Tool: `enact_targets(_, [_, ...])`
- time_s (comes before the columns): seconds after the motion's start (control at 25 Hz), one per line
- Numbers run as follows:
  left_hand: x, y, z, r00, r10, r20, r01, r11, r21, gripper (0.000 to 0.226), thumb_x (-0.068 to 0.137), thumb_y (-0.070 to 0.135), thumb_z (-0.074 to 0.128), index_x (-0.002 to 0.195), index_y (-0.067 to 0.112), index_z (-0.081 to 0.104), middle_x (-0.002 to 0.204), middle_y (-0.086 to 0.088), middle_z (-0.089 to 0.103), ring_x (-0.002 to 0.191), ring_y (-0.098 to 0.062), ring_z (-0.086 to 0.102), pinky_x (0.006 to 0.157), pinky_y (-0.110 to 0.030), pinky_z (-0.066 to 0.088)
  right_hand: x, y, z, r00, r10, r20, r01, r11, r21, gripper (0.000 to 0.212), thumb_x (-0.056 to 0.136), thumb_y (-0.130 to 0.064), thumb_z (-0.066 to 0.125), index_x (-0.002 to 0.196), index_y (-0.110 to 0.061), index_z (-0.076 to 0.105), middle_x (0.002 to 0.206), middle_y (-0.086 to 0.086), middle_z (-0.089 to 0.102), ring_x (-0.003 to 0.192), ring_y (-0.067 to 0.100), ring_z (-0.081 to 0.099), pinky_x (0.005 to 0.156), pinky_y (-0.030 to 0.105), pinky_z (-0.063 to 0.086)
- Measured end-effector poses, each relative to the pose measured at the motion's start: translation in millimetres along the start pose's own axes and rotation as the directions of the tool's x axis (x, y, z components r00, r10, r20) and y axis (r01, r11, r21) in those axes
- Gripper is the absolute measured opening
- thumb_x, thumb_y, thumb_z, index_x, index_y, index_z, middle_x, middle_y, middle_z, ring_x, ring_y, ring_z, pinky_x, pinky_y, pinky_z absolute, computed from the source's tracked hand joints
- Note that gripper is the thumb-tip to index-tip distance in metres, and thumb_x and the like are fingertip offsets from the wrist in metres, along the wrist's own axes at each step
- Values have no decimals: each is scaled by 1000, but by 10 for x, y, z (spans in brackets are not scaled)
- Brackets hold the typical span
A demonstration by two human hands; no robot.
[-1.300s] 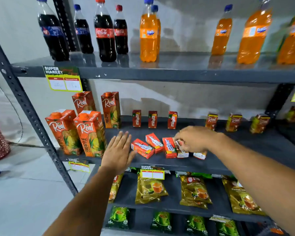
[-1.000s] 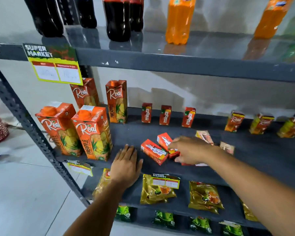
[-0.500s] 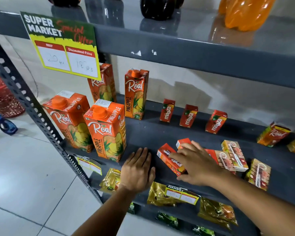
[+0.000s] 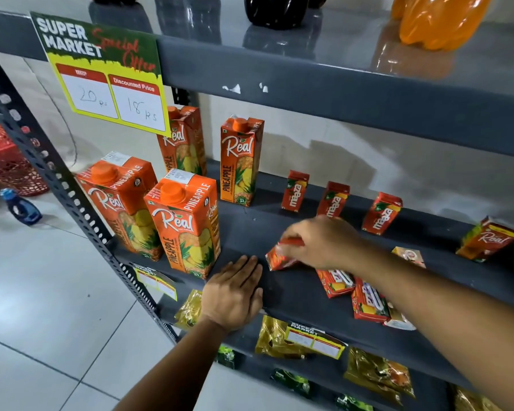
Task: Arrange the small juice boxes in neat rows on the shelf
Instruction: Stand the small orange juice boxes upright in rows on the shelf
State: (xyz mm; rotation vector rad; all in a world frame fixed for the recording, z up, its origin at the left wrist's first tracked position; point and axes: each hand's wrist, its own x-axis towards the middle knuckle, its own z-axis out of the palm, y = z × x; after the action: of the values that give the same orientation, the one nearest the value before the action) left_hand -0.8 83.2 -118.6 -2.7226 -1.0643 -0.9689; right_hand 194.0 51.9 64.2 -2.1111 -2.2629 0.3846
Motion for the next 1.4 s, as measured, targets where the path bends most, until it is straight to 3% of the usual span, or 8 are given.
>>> enact_targets(0.12, [-12, 7, -3, 1000, -4, -11, 4, 1000, 8, 43, 81, 33, 54, 116, 12, 69, 124, -6, 66, 115, -23, 61, 93, -37, 51, 388, -90, -99, 984, 122, 129, -132, 988, 77, 50, 93, -61, 40, 103, -19, 67, 90, 3, 68, 82, 20, 65, 70, 33, 51])
enact_targets(0.32, [-12, 7, 5, 1000, -5, -4, 5, 1000, 21, 43, 83, 33, 52, 117, 11, 68, 124, -7, 65, 116, -24, 61, 93, -39, 51, 447, -49, -43, 926, 236, 295, -326, 894, 307, 48, 92, -61, 40, 98, -19, 62, 88, 5, 70, 69, 21, 73, 60, 30, 58])
enact_targets(0.44, [-13, 6, 15, 1000, -8, -7, 8, 1000, 10, 43, 82, 33, 53, 116, 11, 68, 123, -8, 66, 115, -24, 61, 93, -39, 51, 396, -83, 16, 929, 210, 306, -331, 842, 426, 47, 92, -58, 46, 103, -16, 64, 91, 10, 72, 71, 20, 74, 53, 24, 55])
enact_targets(0.8, [-4, 19, 3, 1000, -5, -9, 5, 1000, 6, 43, 81, 32, 53, 114, 10, 69, 122, -8, 66, 113, -25, 62, 92, -39, 52, 412, -163, -11, 930, 243, 276, -331, 879, 343, 38, 90, -45, 60, 98, -8, 66, 91, 12, 73, 70, 20, 73, 57, 27, 59])
enact_targets(0.88, [-3, 26, 0, 1000, -9, -2, 9, 1000, 5, 43, 82, 33, 51, 114, 10, 69, 123, -8, 66, 114, -25, 62, 92, -39, 51, 406, -178, -78, 956, 183, 232, -238, 942, 238, 36, 82, -35, 71, 109, -11, 66, 105, 9, 70, 84, 20, 70, 67, 32, 61])
enact_targets(0.96, [-3, 28, -5, 1000, -14, -3, 14, 1000, 4, 43, 81, 33, 51, 114, 11, 69, 123, -8, 66, 114, -25, 62, 93, -39, 51, 389, -187, -151, 980, 52, 193, -65, 996, 60, 57, 72, -22, 78, 125, -19, 58, 122, 5, 62, 101, 22, 64, 79, 36, 59])
enact_targets(1.12, [-3, 28, -7, 1000, -12, -7, 12, 1000, -3, 43, 82, 33, 50, 113, 11, 70, 123, -8, 66, 113, -25, 63, 92, -39, 51, 339, -121, -226, 927, -238, 289, 287, 948, -140, 67, 79, 2, 66, 135, -28, 47, 132, -2, 51, 119, 17, 52, 83, 25, 48])
enact_targets(1.4, [-6, 20, 4, 1000, -17, -2, 17, 1000, 0, 42, 82, 34, 50, 112, 12, 70, 122, -7, 67, 113, -24, 63, 92, -37, 51, 325, -107, -198, 908, -280, 312, 333, 934, -130, 74, 81, 7, 62, 140, -32, 40, 143, -4, 46, 128, 17, 46, 86, 24, 45])
